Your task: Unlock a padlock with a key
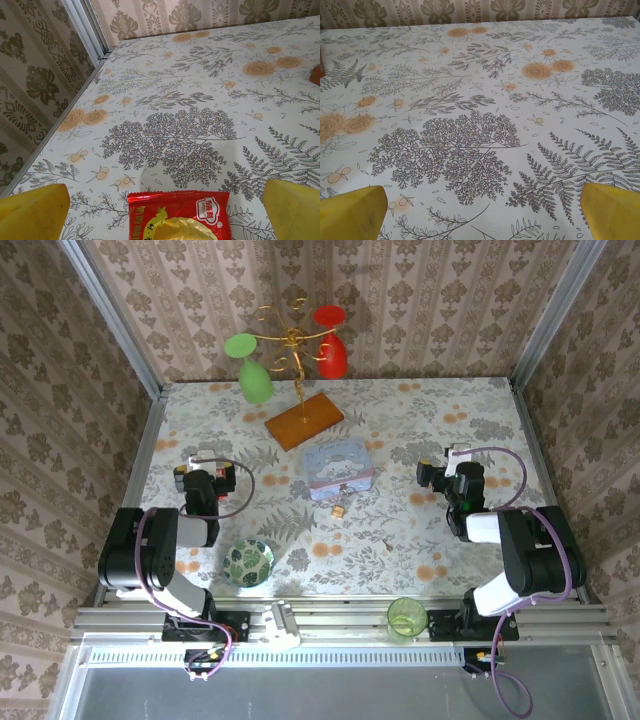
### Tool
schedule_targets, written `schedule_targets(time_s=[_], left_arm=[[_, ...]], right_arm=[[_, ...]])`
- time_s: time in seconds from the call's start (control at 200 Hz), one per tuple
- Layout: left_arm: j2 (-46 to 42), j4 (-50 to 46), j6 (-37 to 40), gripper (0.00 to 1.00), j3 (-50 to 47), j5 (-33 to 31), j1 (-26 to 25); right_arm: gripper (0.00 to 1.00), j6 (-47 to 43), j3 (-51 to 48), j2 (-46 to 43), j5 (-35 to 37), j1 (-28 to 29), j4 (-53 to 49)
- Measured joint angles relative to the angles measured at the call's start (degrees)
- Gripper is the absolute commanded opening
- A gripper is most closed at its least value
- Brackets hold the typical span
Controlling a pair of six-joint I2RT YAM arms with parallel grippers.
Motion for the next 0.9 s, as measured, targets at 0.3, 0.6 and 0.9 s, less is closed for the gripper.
schedule_targets(time_s=[0.3, 0.6, 0.9], left_arm=[[0.0, 0.1, 0.0, 1.00, 0.0, 0.3, 0.2], [0.0, 0.1, 0.0, 1.00, 0.0, 0.4, 0.2], [0.0, 0.1, 0.0, 1.00, 0.0, 0.4, 0.2]], right_arm=[[1.00, 0.0, 0.0, 0.0, -0.6, 0.0, 0.0], [1.00, 0.0, 0.0, 0.0, -0.6, 0.0, 0.0], [1.00, 0.0, 0.0, 0.0, -0.6, 0.0, 0.0]])
